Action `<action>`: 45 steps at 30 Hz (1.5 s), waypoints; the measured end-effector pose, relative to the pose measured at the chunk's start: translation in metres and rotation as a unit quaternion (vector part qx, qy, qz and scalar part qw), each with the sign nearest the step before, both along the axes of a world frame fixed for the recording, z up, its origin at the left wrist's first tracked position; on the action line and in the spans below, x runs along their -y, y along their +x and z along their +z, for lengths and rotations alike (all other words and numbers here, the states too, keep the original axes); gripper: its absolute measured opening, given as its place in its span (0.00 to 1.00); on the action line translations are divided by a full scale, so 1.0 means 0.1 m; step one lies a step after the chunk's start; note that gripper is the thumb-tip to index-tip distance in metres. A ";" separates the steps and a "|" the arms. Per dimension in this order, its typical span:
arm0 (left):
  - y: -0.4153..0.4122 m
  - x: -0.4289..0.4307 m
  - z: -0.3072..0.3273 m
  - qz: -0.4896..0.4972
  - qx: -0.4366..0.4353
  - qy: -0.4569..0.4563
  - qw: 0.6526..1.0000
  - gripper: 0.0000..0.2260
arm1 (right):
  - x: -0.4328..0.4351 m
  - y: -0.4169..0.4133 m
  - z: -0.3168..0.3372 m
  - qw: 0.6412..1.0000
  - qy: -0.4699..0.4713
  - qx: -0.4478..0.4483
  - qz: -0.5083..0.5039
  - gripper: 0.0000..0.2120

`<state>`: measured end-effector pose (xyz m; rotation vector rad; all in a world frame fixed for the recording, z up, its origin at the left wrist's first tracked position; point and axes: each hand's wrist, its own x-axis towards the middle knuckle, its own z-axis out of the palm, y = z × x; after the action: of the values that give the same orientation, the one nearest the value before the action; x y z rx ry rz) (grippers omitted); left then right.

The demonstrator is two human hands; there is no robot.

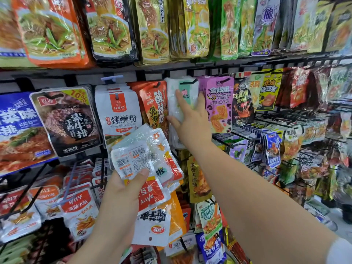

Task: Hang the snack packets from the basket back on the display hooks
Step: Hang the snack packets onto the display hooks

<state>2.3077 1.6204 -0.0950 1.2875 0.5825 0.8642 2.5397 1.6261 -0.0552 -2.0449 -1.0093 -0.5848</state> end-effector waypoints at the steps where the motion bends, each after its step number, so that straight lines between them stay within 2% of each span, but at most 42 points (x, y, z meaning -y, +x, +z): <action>1: 0.00 0.00 0.00 0.002 0.001 0.001 1.000 0.16 | -0.02 0.03 0.00 1.000 -0.006 0.005 0.003 0.35; 9: -0.02 0.01 -0.05 0.005 0.013 -0.003 1.000 0.20 | 0.06 0.06 -0.15 1.000 -0.010 0.017 0.024 0.35; 15: -0.02 0.09 -0.11 0.000 0.006 -0.003 1.000 0.11 | 0.29 -0.10 -0.23 0.998 -0.039 0.035 0.023 0.33; 17: -0.05 0.14 -0.12 0.004 0.004 -0.008 1.000 0.11 | 0.44 -0.21 -0.26 0.998 -0.053 0.014 0.037 0.32; 20: -0.11 0.25 -0.12 -0.003 0.005 -0.005 1.000 0.16 | 0.76 -0.48 -0.29 0.993 -0.016 -0.050 0.103 0.27; 23: -0.17 0.38 -0.18 0.009 0.006 0.004 1.000 0.12 | 1.09 -0.81 -0.36 0.981 0.026 -0.101 0.163 0.22; 26: -0.25 0.54 -0.24 0.009 0.000 0.002 1.000 0.11 | 1.39 -1.10 -0.49 0.959 0.053 -0.158 0.230 0.23; 29: -0.34 0.75 -0.27 0.002 -0.005 0.009 1.000 0.13 | 1.63 -1.32 -0.62 0.934 0.021 -0.232 0.269 0.28; 35: -0.53 1.18 -0.34 0.010 0.011 0.003 1.000 0.12 | 1.97 -1.57 -0.87 0.881 -0.006 -0.324 0.345 0.38; 38: -0.65 1.29 -0.41 0.022 0.010 -0.022 0.999 0.17 | 2.05 -1.69 -1.03 0.862 -0.025 -0.347 0.368 0.41; 42: -0.87 1.33 -0.53 0.033 0.016 -0.054 0.998 0.21 | 2.03 -1.92 -1.21 0.846 -0.034 -0.374 0.378 0.39; 45: -1.09 1.28 -0.58 0.056 0.012 -0.114 0.992 0.33 | 1.96 -2.11 -1.27 0.834 -0.050 -0.388 0.389 0.35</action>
<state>2.1986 1.4925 -0.1529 1.0425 0.7191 0.8776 2.3282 1.4296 -0.1827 -1.4928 -1.2093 0.6926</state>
